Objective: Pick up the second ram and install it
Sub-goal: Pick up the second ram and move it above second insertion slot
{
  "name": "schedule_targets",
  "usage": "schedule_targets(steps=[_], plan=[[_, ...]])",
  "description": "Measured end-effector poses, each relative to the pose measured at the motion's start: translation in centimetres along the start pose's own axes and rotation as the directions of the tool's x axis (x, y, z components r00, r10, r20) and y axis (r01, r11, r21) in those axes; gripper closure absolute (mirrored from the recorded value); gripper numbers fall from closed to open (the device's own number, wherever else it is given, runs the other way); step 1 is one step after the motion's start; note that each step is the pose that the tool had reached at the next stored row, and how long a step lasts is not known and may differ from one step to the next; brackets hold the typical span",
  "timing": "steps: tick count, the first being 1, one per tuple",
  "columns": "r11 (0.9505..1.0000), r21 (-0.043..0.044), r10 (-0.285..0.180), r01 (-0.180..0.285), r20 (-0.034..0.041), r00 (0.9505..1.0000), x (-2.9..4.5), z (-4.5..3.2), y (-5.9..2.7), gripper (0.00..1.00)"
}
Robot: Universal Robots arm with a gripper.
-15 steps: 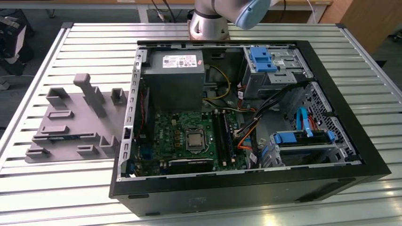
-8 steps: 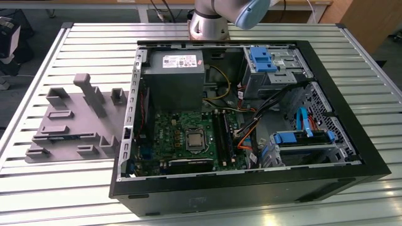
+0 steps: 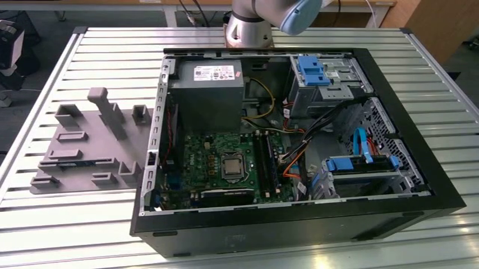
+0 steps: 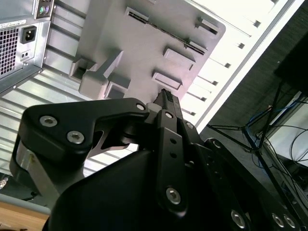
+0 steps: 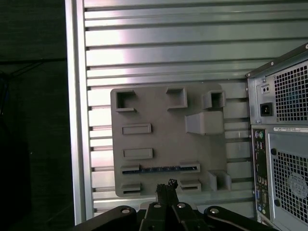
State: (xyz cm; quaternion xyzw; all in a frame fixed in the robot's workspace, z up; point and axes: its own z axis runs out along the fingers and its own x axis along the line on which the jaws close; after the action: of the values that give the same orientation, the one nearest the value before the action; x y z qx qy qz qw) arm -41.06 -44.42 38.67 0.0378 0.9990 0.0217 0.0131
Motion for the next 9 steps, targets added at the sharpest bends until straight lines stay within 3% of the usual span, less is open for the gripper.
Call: schedule_targets(steps=[5, 9], plan=[[1.0, -0.0002, -0.008, 0.008, -0.0003, 1.0, 0.01, 0.0, 0.0, 0.89], [0.9979, -0.0017, -0.065, 0.065, -0.0029, 0.9979, 0.04, 0.02, 0.0, 0.89]])
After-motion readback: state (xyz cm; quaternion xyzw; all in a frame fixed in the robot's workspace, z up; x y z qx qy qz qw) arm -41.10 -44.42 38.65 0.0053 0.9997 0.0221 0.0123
